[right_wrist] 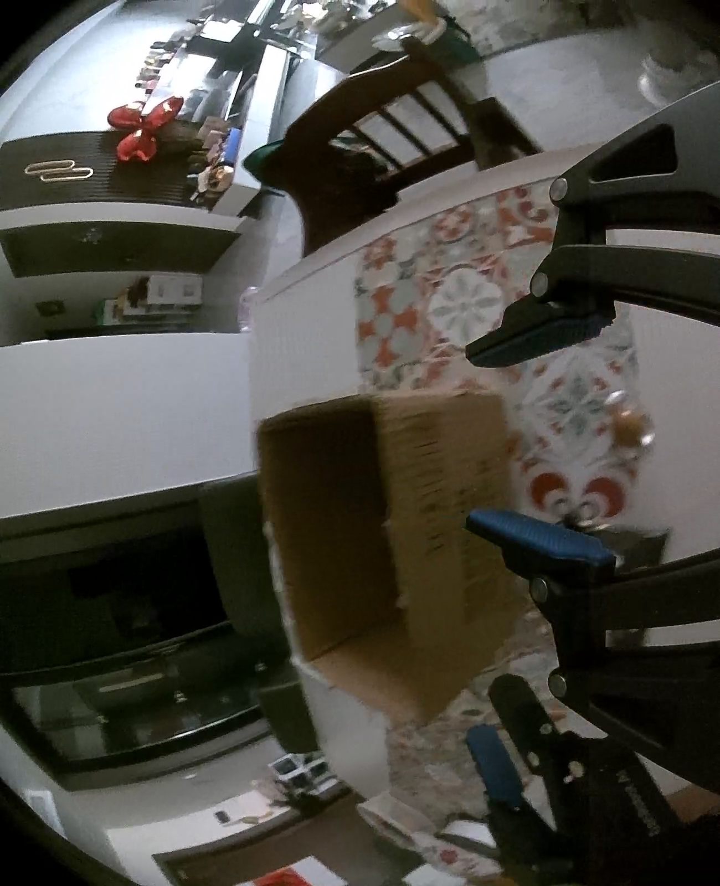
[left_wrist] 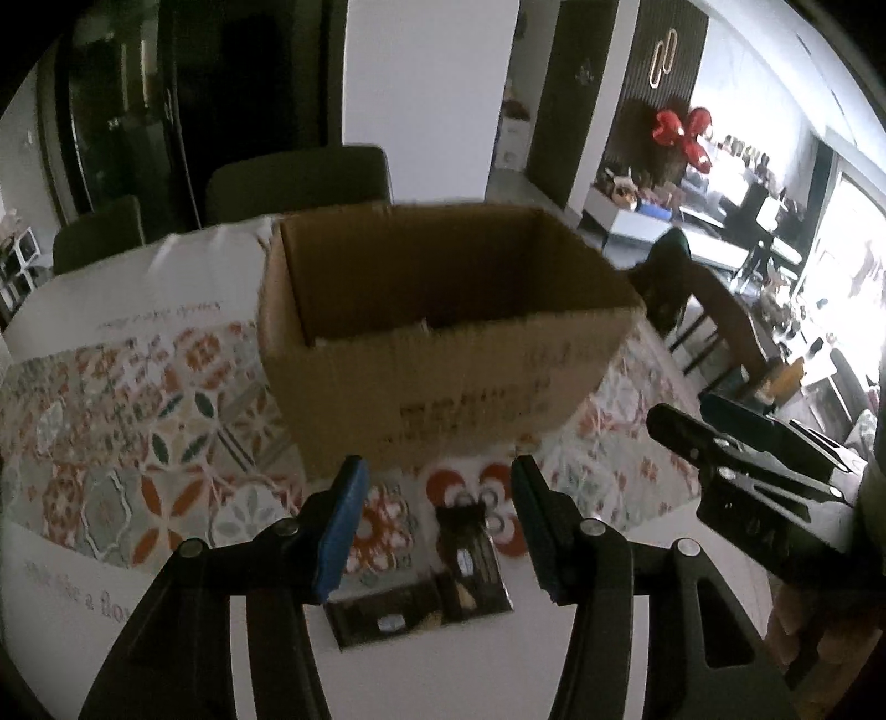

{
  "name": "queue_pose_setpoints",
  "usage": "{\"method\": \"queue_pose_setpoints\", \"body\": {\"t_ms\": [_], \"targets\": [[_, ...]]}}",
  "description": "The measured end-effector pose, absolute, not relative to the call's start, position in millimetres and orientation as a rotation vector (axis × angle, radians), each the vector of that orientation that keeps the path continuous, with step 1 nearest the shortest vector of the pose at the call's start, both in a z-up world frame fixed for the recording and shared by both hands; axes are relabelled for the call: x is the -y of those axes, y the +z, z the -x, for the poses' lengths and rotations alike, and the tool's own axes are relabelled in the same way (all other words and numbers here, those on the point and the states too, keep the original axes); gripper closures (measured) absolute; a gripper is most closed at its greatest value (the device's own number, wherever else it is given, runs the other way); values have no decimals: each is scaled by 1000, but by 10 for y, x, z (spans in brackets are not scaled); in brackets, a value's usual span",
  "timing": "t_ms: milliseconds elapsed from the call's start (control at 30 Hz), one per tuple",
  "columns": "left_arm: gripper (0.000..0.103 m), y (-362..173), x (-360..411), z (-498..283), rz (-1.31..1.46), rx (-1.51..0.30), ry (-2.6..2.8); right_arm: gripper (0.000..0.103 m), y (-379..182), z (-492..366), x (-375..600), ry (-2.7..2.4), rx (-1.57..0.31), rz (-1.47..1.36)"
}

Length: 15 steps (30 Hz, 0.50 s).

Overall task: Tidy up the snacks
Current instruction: 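Move both tools back toward the last snacks on the table, then grasp the black cheese cracker pack with left tool while right tool grasps gold candy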

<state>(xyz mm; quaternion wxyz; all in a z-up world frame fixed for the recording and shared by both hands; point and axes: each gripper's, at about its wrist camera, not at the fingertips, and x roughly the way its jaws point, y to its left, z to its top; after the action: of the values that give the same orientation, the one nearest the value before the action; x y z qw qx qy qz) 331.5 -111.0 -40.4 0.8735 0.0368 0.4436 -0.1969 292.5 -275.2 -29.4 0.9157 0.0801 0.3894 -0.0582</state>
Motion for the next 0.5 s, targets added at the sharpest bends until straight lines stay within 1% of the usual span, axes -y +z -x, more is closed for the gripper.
{"method": "queue_pose_setpoints", "body": {"t_ms": [500], "targets": [[50, -1157, 1347, -3231, -91, -1128, -504, 49, -965, -2748, 2752, -75, -979, -172]]}}
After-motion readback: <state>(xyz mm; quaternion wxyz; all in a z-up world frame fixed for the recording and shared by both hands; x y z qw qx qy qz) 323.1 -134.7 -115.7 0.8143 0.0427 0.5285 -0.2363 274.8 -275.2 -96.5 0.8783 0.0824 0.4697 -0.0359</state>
